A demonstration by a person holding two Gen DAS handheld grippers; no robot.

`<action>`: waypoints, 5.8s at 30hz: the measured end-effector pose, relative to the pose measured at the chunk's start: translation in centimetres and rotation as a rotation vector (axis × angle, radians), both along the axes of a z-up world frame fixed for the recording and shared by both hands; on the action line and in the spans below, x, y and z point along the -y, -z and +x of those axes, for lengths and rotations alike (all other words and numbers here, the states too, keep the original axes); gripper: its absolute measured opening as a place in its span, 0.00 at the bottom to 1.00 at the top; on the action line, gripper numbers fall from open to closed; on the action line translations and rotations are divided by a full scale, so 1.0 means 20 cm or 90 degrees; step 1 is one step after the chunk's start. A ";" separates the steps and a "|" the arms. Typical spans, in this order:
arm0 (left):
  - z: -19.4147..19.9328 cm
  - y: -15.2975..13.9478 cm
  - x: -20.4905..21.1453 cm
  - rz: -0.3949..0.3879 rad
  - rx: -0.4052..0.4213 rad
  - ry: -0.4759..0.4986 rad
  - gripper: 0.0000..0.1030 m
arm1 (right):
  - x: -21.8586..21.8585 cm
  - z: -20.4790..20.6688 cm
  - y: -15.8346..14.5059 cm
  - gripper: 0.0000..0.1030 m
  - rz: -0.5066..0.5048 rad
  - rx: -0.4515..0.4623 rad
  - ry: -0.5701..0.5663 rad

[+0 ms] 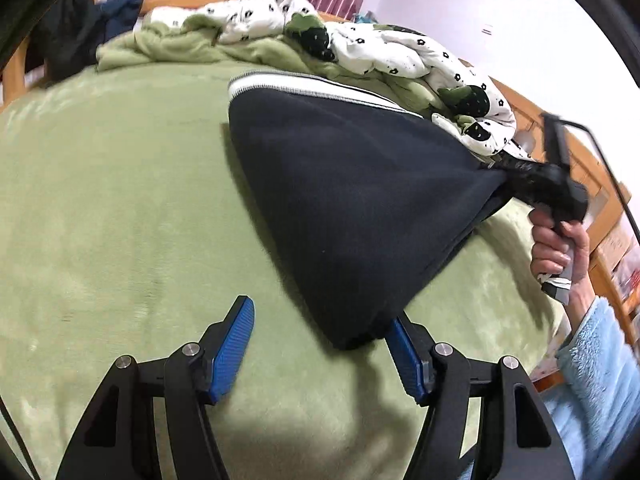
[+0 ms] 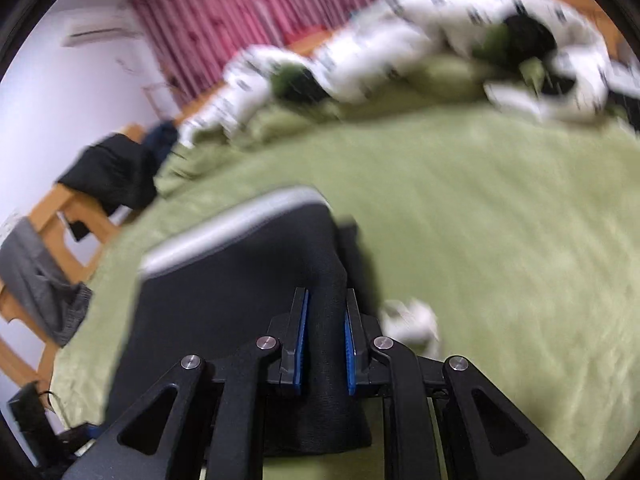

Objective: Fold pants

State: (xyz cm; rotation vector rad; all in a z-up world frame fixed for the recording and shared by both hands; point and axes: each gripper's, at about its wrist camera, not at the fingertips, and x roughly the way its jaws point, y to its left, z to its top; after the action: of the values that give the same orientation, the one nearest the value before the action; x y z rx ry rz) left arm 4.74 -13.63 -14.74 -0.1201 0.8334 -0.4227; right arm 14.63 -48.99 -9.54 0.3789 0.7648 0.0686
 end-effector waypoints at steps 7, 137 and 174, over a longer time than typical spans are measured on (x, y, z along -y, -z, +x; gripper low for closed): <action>0.05 -0.02 0.10 0.079 0.006 0.024 0.60 | 0.02 -0.03 0.04 0.22 0.006 -0.001 0.017; 0.91 -0.40 -0.57 -0.222 -0.145 0.042 0.22 | -0.47 0.26 -0.16 0.36 0.176 -0.137 -0.161; 1.06 -0.16 -0.59 0.147 0.032 -0.038 0.59 | -1.26 0.58 0.08 0.19 -0.145 -0.036 -0.214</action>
State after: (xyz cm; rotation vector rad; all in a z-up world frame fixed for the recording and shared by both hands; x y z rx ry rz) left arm 25.86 -1.89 -11.45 0.0794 0.8208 -0.2702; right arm 26.21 -23.76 -11.14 0.0338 0.8764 0.2841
